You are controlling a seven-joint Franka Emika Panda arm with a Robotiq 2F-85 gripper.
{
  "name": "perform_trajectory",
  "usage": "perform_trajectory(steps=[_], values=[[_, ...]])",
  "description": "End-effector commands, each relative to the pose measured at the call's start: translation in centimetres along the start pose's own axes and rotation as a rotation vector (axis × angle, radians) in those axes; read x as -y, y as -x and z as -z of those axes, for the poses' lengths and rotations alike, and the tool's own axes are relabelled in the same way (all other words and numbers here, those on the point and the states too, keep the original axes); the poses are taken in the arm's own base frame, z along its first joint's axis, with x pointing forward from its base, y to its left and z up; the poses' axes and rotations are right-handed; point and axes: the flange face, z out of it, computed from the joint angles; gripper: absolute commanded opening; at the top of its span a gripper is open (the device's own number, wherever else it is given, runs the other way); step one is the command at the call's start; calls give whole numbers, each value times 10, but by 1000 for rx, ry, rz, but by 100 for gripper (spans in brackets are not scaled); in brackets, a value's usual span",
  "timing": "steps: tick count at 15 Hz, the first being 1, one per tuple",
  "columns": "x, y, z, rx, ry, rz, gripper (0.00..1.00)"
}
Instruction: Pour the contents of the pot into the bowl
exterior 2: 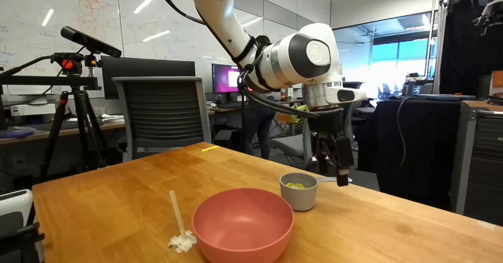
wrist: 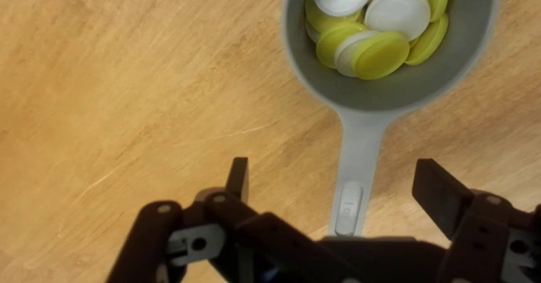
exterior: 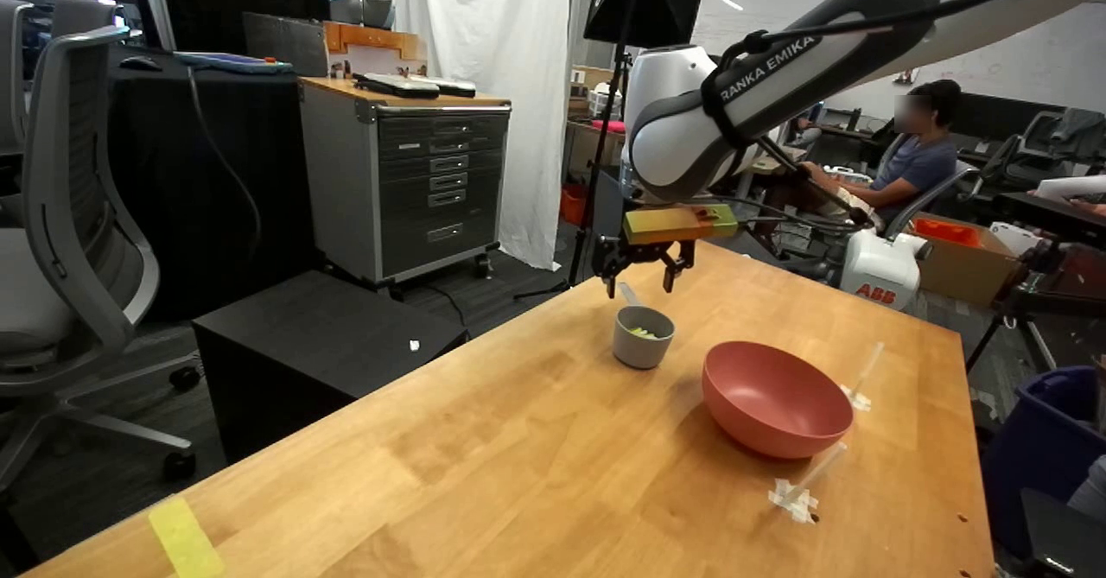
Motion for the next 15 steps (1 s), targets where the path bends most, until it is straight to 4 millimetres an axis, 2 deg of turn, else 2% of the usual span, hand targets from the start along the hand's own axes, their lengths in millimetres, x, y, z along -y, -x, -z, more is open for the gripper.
perform_trajectory(steps=[1,2,3,4,5,12,13,14,15], values=[[9,-11,-2,-27,-8,-20,100],[10,-12,-3,-28,-8,-22,94],[11,-13,-4,-28,-7,-23,77],[12,-14,-5,-29,-8,-25,70],[13,-15,-5,-31,-8,-25,68],[19,-18,-2,-40,-15,-20,15],[19,-19,-2,-41,-16,-20,9],[19,-19,-1,-41,-16,-20,8],[18,-20,-1,-40,-17,-22,12]])
